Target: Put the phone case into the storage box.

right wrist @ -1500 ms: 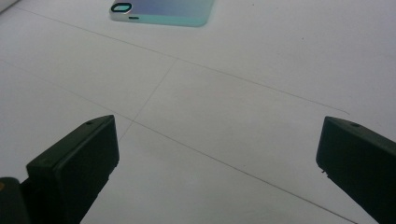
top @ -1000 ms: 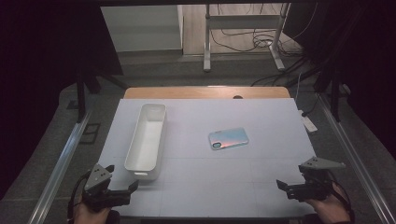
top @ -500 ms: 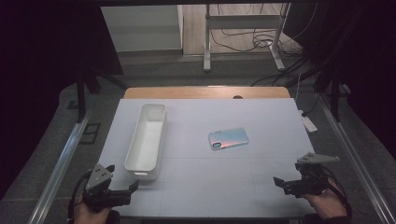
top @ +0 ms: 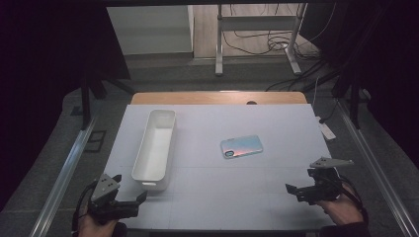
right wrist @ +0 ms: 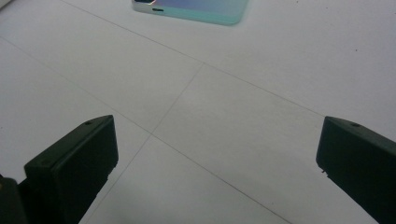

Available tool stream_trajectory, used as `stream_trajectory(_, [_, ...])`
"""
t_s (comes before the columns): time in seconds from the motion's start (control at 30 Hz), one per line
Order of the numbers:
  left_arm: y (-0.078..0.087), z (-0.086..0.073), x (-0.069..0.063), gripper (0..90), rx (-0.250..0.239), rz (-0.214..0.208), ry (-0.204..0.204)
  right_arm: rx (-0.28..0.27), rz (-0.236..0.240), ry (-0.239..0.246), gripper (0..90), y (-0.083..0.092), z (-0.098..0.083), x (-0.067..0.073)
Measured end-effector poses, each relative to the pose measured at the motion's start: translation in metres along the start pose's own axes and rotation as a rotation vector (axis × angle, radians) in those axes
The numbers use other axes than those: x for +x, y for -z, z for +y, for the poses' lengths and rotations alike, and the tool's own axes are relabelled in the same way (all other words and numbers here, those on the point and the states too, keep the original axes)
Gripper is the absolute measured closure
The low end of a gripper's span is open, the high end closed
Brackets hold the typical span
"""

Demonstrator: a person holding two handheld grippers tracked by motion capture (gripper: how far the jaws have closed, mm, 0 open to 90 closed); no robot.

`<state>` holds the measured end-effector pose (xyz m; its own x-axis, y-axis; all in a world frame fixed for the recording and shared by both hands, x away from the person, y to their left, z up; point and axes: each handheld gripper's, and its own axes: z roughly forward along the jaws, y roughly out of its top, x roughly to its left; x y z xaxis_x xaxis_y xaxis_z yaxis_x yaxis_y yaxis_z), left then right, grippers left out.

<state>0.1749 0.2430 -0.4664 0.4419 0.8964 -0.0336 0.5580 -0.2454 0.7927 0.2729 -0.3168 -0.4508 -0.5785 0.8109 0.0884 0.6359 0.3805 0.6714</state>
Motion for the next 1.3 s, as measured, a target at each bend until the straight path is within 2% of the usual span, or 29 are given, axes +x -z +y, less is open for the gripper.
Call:
stream_trajectory(0.63, [-0.001, 0.0, 0.0, 1.4, 0.007, 0.001, -0.004, 0.02, 0.02, 0.013, 0.0, -0.013, 0.012, -0.003])
stream_trajectory(1.3, [-0.001, 0.0, -0.001, 1.5, 0.005, 0.002, -0.011, 0.038, 0.031, 0.035, 0.0, -0.031, 0.032, -0.002])
